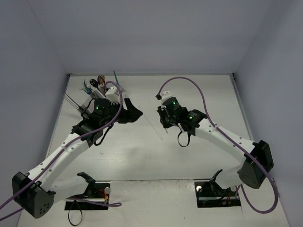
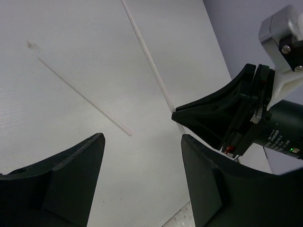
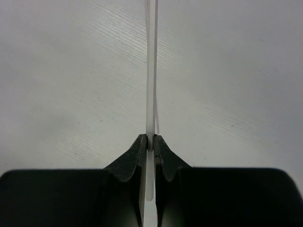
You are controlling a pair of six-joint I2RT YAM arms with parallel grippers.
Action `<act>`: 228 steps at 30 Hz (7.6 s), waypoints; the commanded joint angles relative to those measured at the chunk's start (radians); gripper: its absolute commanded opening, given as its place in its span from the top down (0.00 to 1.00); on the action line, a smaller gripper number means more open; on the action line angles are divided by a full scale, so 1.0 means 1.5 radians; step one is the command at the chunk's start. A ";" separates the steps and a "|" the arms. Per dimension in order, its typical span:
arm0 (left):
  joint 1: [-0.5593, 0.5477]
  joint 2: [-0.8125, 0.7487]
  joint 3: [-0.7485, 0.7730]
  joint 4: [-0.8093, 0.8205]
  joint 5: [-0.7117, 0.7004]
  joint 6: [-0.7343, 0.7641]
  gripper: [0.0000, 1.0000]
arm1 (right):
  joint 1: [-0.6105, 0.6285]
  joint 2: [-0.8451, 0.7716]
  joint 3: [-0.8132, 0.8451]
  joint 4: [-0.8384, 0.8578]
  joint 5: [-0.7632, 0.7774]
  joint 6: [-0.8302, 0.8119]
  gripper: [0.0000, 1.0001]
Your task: Sort the eating utensils into containers
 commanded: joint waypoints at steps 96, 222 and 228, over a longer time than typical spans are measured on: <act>0.225 0.732 0.645 0.145 -0.305 0.257 0.98 | -0.061 0.049 -0.107 0.163 -0.029 -0.046 0.23; 0.084 0.278 0.314 0.079 -0.285 0.154 1.00 | -0.009 -0.003 -0.001 0.204 0.019 0.013 0.21; 0.155 0.441 0.465 0.132 -0.339 0.233 1.00 | -0.030 0.006 -0.048 0.204 0.026 -0.008 0.21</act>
